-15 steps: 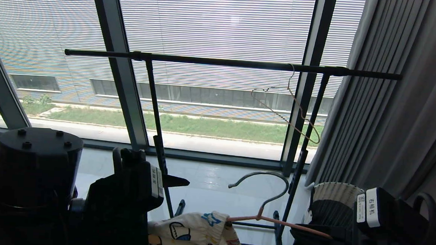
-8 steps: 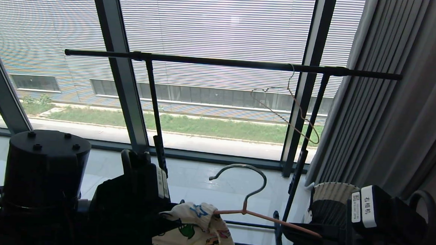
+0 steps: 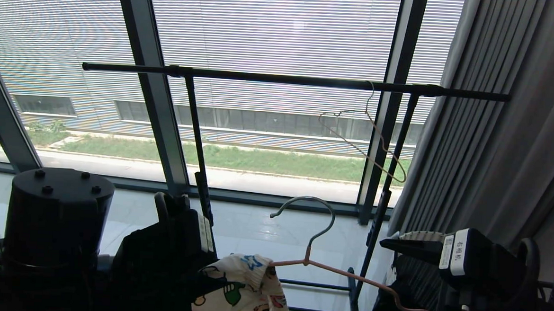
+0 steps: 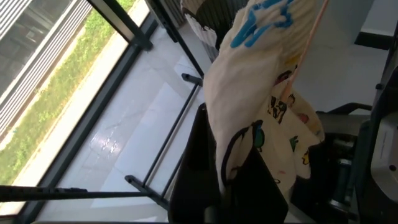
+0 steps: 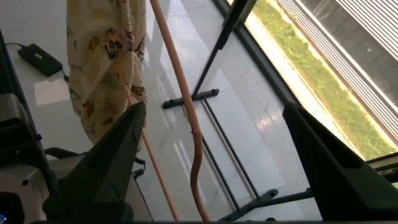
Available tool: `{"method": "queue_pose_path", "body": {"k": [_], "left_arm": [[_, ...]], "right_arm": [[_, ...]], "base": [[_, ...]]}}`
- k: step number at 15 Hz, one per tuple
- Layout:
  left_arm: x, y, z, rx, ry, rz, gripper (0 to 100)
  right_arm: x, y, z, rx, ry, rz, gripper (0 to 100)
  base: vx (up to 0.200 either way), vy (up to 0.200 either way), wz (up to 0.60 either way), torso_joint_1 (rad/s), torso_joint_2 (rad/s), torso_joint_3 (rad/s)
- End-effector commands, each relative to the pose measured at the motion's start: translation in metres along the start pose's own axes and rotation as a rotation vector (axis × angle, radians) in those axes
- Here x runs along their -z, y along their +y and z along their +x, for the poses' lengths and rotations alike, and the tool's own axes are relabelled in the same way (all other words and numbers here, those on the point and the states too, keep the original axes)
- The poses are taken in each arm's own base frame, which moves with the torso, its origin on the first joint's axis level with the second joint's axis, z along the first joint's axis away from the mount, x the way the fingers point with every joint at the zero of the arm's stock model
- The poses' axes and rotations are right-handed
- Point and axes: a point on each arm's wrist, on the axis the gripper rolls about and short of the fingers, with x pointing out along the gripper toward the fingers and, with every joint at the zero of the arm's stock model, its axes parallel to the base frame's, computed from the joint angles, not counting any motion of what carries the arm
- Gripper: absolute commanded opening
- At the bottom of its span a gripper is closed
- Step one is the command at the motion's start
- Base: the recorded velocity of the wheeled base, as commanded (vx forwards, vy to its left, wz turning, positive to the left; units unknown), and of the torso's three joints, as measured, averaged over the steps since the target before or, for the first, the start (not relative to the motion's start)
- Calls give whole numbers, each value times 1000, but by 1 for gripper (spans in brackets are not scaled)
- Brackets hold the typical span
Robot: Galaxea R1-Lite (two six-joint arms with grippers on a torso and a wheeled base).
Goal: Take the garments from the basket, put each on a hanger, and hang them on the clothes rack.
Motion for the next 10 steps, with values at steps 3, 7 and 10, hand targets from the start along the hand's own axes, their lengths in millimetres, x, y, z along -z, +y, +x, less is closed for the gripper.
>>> {"method": "queue_pose_path", "body": {"k": [3, 7, 10], "left_arm": [[19, 5, -13, -113, 75, -47, 0], [28, 18, -18, -201, 113, -149, 0], [18, 41, -20, -322, 103, -249, 0]], "right_arm": [[7, -14, -2, 83, 30, 23, 100], [11, -14, 4, 68, 53, 27, 100], [14, -14, 12, 43, 67, 31, 100]], "base": [[0, 0, 0, 0, 0, 0], [0, 0, 0, 0, 0, 0], [0, 0, 0, 0, 0, 0]]}}
